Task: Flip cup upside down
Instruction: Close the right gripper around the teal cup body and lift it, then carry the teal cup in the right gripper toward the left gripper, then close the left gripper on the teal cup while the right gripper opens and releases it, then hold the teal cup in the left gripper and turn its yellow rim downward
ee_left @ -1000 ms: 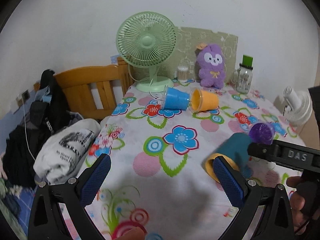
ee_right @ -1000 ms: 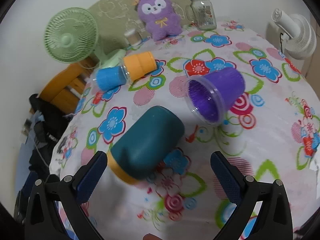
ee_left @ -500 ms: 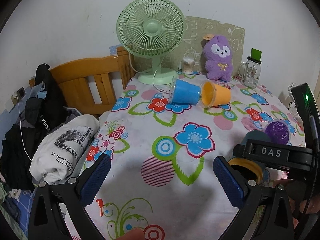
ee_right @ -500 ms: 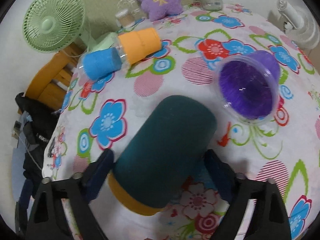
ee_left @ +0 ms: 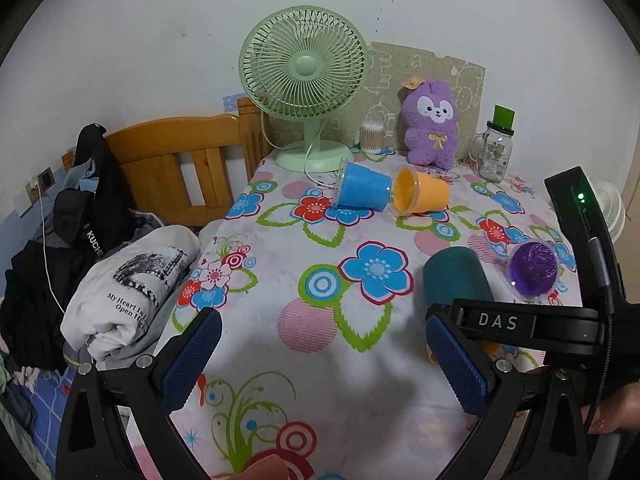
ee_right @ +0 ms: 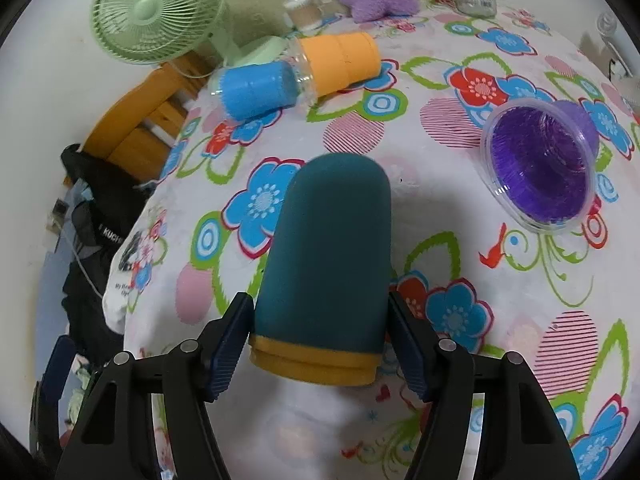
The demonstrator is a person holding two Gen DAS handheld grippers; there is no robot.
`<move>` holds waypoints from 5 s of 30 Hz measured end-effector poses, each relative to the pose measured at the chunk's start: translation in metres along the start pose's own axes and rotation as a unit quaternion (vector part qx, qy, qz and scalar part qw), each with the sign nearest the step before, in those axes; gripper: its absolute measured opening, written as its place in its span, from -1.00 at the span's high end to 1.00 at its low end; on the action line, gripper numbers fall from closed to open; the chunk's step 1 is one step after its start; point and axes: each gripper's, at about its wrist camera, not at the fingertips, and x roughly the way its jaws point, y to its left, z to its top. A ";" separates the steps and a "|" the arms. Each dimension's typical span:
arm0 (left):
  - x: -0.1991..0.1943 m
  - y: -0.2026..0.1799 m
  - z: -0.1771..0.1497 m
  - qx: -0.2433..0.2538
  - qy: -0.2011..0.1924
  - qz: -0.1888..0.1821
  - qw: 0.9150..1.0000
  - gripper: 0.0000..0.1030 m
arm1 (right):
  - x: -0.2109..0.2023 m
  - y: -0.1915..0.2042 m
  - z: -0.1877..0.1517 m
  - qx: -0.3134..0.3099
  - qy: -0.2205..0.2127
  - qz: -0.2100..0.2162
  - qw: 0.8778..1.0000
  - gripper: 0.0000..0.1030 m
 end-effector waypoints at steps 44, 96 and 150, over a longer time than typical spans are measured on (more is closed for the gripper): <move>-0.069 -0.118 -0.058 -0.061 0.043 -0.116 0.990 -1.00 | -0.168 -0.172 -0.080 -0.058 -0.123 0.055 0.989 -0.73; 0.002 -0.218 -0.052 -0.226 0.190 -0.059 0.954 -0.99 | -0.172 -0.275 -0.091 -0.059 -0.115 0.061 0.990 -0.75; 0.006 -0.209 -0.054 -0.246 0.248 -0.130 0.928 -0.43 | -0.166 -0.274 -0.102 -0.038 -0.097 0.060 0.993 -0.76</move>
